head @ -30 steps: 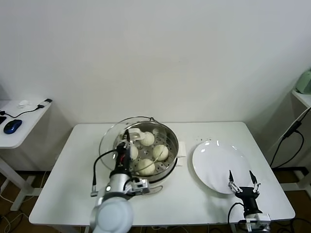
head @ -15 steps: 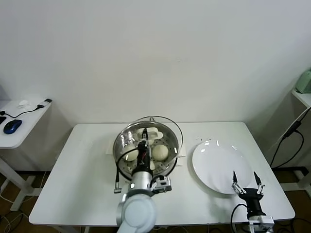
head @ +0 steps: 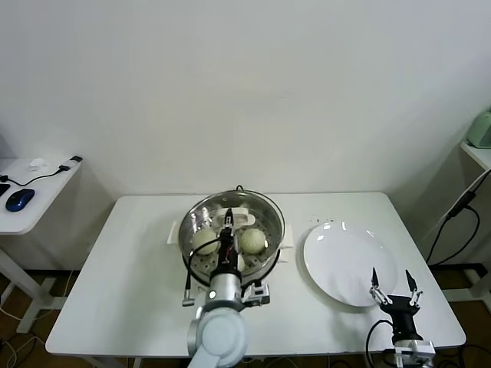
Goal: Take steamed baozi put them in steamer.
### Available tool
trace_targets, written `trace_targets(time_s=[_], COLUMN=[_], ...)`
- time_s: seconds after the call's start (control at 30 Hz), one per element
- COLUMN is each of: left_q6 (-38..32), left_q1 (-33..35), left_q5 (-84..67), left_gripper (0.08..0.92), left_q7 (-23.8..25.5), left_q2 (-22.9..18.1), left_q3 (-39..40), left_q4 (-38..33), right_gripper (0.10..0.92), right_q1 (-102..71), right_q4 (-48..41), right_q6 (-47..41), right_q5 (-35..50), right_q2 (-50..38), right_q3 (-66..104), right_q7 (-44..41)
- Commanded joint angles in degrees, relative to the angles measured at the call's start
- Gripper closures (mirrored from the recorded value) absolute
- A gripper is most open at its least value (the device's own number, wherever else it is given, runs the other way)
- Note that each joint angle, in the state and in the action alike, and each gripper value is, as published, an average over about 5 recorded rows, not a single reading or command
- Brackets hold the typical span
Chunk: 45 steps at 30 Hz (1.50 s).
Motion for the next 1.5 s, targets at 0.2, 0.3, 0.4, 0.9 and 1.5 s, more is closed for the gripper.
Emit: trace_targets(time_s=[0.2,0.3,0.4,0.9,1.5], left_q6=[0.09,0.10,0.00,-0.85,-10.27], left_q1=[0.04,0.18,0.27,2.49,9.10], left_q5=[0.04,-0.19,-0.45,-2.13,-64.43], left_gripper=[0.877,0.877,0.877,0.586,0.179], left_q7=[-1.29,-1.62,-2.11,0.27,-21.28], left_q2=[0.70,0.64,0.39,2.38,7.23], left_q3=[-0.83,-0.88,-0.77,-0.76,-31.39], left_q4=[2.42,2.55,2.63,-5.12,-15.97], right_gripper=[0.203,0.203,0.203,0.203,0.203], right_q1=[-0.07,-0.01,-0.03,-0.02,-2.00], right_q4=[-0.26,-0.31,-0.30,-0.03,2.63], right_q6=[0.73,1.00,1.30,0.87,-0.71], right_q5=[0.03,-0.04,-0.13,-0.34,0.90], right_q2=[0.04,0.18,0.36,0.21,-0.67], right_q3=[0.22,0.24,0.22,0.09,-1.79], right_q7=[0.45,0.48,0.43,-0.47,-3.62])
